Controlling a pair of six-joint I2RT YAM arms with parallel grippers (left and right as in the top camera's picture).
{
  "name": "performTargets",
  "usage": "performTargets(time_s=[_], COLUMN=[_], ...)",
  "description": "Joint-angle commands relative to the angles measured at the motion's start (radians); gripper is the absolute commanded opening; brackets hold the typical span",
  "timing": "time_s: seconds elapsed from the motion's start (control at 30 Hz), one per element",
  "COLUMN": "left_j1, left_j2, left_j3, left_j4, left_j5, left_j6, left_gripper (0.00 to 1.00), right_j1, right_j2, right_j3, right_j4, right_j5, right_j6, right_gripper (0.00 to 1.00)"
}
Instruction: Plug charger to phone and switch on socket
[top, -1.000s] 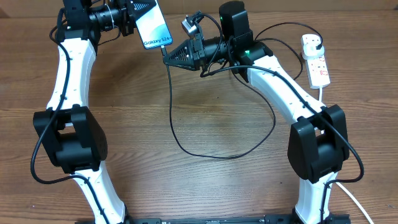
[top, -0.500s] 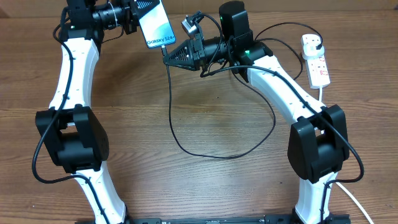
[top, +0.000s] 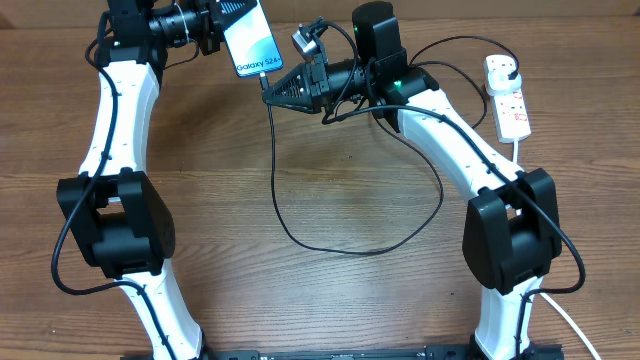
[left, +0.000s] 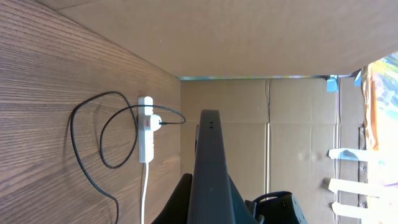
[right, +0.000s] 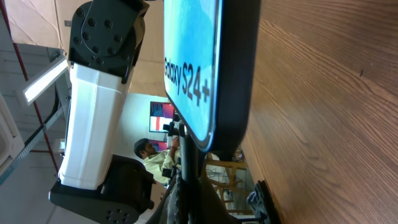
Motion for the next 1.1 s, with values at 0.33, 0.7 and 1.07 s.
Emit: performTargets(time_s=[0.33, 0.7, 1.07], left_j1=[-0.011, -0.011, -0.011], left_j2=[0.0, 0.0, 0.0], left_j3=[0.006, 0.006, 0.006], left_j4=[0.009, 0.01, 0.054], left_j5=[0.044, 0.047, 0.074], left_j6=[-0.01, -0.01, -0.01], left_gripper=[0.05, 0.04, 0.04], right_j1=[-0.029, -0.031, -0.031], right_j2=[0.009, 0.009, 0.009], right_j3=[0.011, 0.011, 0.011], right_j4=[0.007, 0.007, 0.006], right_j5=[0.035, 0.067, 0.114], right_j6=[0.005, 0.027, 0.068], right_gripper=[0.04, 0.04, 0.04])
